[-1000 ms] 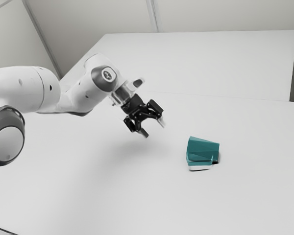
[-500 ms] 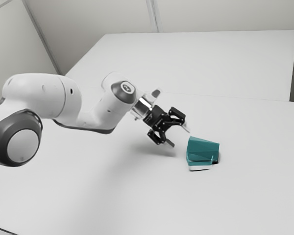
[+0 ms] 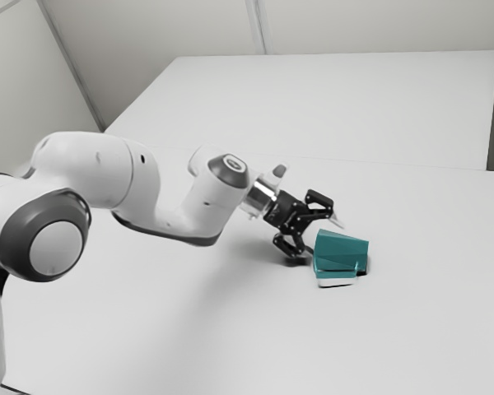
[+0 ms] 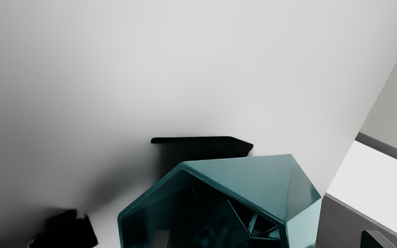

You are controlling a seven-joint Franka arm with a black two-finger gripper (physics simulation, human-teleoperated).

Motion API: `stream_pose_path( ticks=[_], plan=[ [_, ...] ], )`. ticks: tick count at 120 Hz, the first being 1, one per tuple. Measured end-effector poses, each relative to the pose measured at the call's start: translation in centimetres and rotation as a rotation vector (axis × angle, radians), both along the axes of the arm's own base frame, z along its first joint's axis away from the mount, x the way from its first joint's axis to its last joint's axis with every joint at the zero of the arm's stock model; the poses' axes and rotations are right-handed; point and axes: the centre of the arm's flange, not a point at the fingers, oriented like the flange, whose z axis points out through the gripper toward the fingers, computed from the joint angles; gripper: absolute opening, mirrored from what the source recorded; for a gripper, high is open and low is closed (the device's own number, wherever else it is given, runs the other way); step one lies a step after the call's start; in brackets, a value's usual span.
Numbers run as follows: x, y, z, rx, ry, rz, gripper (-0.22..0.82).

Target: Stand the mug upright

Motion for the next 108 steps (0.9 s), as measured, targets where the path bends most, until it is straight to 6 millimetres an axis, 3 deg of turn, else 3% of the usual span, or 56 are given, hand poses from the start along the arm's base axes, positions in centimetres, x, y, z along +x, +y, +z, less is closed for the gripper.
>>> stream_pose_path(
  ticks=[23,43,54,91,108],
  plan=[
    [0.1,-1.0,-0.6,-0.021,0.005,0.020,0.58],
    [0.2,-1.7,-0.2,-0.020,-0.005,0.013,0.17],
    [0.3,-1.9,0.0,-0.019,-0.009,0.015,0.04],
    [1.0,-3.6,1.9,-0.022,-0.054,0.008,-0.15],
    [1.0,-4.1,2.4,-0.014,-0.067,0.006,-0.17]
  ],
)
